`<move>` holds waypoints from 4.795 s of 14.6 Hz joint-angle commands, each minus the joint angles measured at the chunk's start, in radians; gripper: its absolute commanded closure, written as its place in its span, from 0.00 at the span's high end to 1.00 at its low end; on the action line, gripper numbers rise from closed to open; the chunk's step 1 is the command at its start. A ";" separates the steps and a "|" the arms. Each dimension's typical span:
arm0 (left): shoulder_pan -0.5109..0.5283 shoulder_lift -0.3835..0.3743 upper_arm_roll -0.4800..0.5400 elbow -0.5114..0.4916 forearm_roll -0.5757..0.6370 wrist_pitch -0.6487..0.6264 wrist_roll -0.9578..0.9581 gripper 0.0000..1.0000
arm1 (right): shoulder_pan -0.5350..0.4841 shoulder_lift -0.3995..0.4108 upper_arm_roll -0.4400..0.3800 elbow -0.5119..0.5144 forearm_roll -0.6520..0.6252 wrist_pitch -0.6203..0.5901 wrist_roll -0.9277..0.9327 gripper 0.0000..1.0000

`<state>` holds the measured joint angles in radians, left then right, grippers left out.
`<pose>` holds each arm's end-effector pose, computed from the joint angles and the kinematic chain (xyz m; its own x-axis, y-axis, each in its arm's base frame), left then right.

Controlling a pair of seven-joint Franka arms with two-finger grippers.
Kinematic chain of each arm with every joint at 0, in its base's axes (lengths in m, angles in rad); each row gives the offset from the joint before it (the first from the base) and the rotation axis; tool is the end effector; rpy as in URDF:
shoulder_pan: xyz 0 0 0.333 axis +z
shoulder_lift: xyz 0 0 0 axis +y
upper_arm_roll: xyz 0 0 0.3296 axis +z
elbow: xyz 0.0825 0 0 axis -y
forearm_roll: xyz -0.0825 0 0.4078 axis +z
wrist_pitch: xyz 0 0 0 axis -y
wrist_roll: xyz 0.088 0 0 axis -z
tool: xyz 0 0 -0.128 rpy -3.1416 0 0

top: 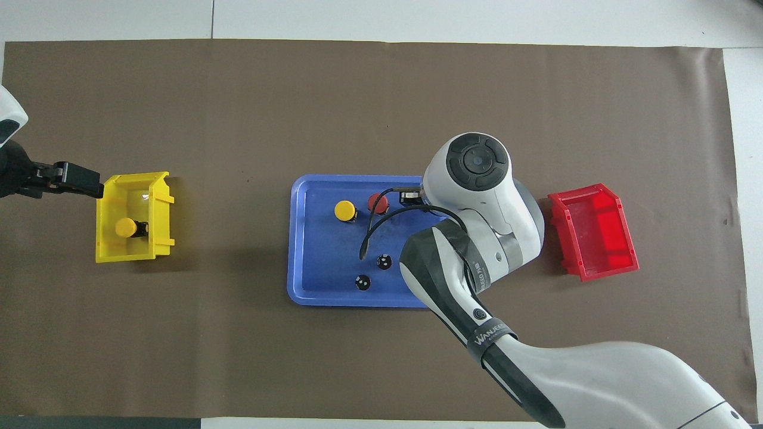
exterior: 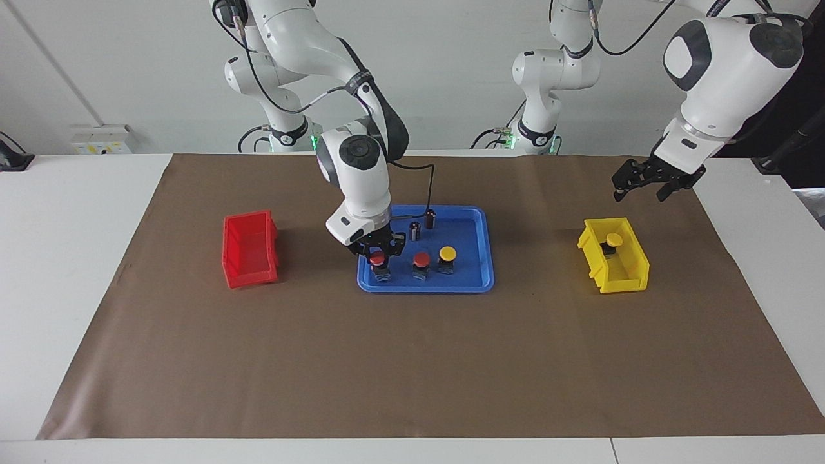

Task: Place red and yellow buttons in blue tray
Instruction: 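Place the second red button in the tray while the left gripper grasps yellow, then withdraw the right gripper from the tray while the left gripper lifts yellow, then lift the second yellow button out of the yellow holder with the left gripper, then carry the yellow button over the blue tray with the left gripper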

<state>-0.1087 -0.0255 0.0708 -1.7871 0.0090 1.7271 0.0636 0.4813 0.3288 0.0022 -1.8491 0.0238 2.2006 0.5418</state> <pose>0.5733 -0.0204 0.5373 0.9941 -0.1028 -0.0349 -0.1030 -0.9947 -0.0048 0.5815 0.3066 0.3275 0.9973 -0.0723 0.0089 -0.0720 -0.9970 -0.0290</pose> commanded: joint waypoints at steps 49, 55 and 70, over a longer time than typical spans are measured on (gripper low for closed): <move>0.026 0.075 -0.022 -0.025 -0.036 0.028 -0.100 0.01 | -0.584 -0.369 -0.011 0.174 -0.036 -0.664 -0.522 1.00; -0.215 0.088 -0.029 0.029 -0.108 0.041 -0.324 0.01 | -0.584 -0.369 -0.011 0.174 -0.036 -0.664 -0.522 1.00; -0.468 0.280 -0.031 -0.021 -0.130 0.324 -0.467 0.01 | -0.584 -0.369 -0.011 0.174 -0.036 -0.664 -0.520 1.00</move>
<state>-0.5630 0.2575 0.0249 -1.7840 -0.1053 2.0144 -0.4011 -0.0967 -0.0178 -0.0142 -1.6507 -0.0070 1.5331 0.0430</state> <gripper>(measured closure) 0.581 0.000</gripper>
